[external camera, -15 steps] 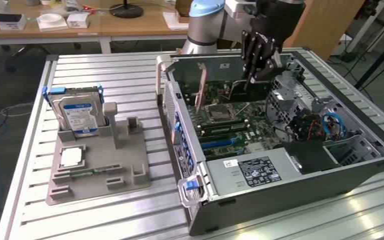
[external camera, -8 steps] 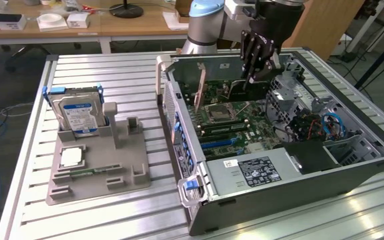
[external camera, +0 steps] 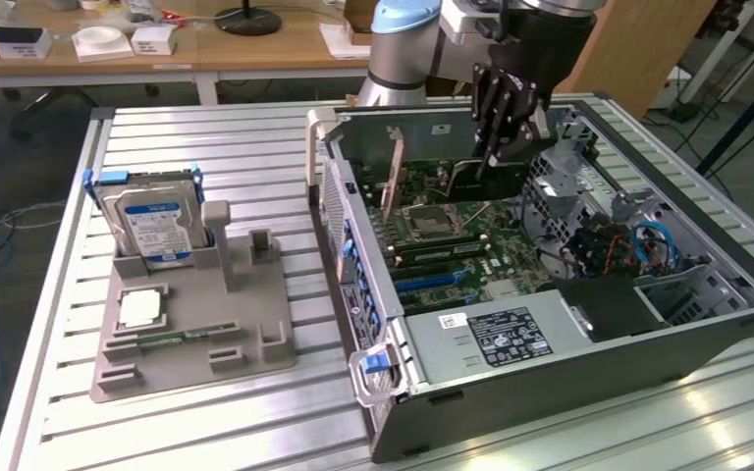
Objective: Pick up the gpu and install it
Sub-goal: 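Insert the gpu into the slot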
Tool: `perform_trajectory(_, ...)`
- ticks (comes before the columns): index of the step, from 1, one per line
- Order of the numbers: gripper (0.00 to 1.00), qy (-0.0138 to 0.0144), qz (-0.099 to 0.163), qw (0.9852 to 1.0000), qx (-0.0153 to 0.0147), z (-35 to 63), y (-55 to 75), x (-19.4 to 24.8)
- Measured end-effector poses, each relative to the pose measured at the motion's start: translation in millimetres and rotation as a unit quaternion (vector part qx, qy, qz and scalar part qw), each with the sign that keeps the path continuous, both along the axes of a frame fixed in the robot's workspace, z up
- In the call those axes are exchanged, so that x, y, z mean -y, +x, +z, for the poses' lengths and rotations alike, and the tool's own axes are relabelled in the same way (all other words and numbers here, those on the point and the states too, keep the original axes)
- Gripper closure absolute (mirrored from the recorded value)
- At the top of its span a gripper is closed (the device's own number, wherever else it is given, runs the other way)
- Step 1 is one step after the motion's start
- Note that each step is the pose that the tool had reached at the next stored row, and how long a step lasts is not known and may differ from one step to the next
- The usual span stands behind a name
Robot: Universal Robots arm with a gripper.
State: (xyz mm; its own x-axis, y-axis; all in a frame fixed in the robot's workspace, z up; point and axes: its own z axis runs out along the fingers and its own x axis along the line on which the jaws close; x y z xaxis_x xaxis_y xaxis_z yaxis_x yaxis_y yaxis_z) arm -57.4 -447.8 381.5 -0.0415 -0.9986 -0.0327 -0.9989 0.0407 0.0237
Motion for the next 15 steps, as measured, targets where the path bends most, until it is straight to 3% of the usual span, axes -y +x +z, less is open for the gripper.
perform_trajectory(15,0.74,0.0,0.0,1.0,0.0,-1.0,0.0,0.0)
